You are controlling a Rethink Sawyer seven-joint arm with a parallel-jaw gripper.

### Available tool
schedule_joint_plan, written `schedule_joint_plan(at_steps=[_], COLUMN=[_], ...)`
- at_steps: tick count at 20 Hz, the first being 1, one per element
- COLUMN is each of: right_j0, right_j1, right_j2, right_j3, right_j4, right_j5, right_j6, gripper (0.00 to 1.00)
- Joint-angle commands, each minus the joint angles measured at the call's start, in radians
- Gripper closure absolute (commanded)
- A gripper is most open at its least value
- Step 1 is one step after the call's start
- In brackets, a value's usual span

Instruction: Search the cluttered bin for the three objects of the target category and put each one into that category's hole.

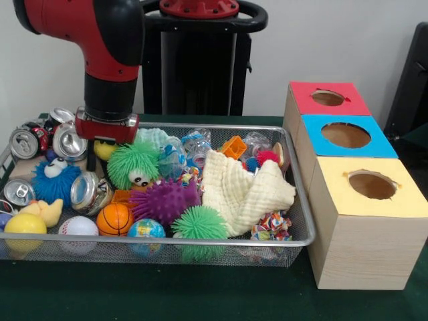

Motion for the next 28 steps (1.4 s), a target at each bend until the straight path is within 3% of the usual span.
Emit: schedule_joint_plan(at_steps=[1,7,11,14,18,24,28], right_j0=[-0.139,-0.078,0.010,0.030,0.024,-0.017,-0.066], right_j1=[-0.027,0.004,0.023,-0.040,-0.129,-0.331,-0.354], right_j2=[0.151,0.137,0.119,0.142,0.167,0.225,0.279], right_j3=[0.030,0.036,0.020,0.019,0.021,0.113,0.160], right_j4=[-0.046,-0.070,-0.026,0.030,0.058,0.089,0.096], right_j5=[0.189,0.122,0.102,0.154,0.251,0.385,0.359], right_j6=[-0.069,0.006,0.098,0.124,0.085,0.008,-0.010], gripper=[0.00,0.00,0.00,0.00,0.00,0.00,0.00])
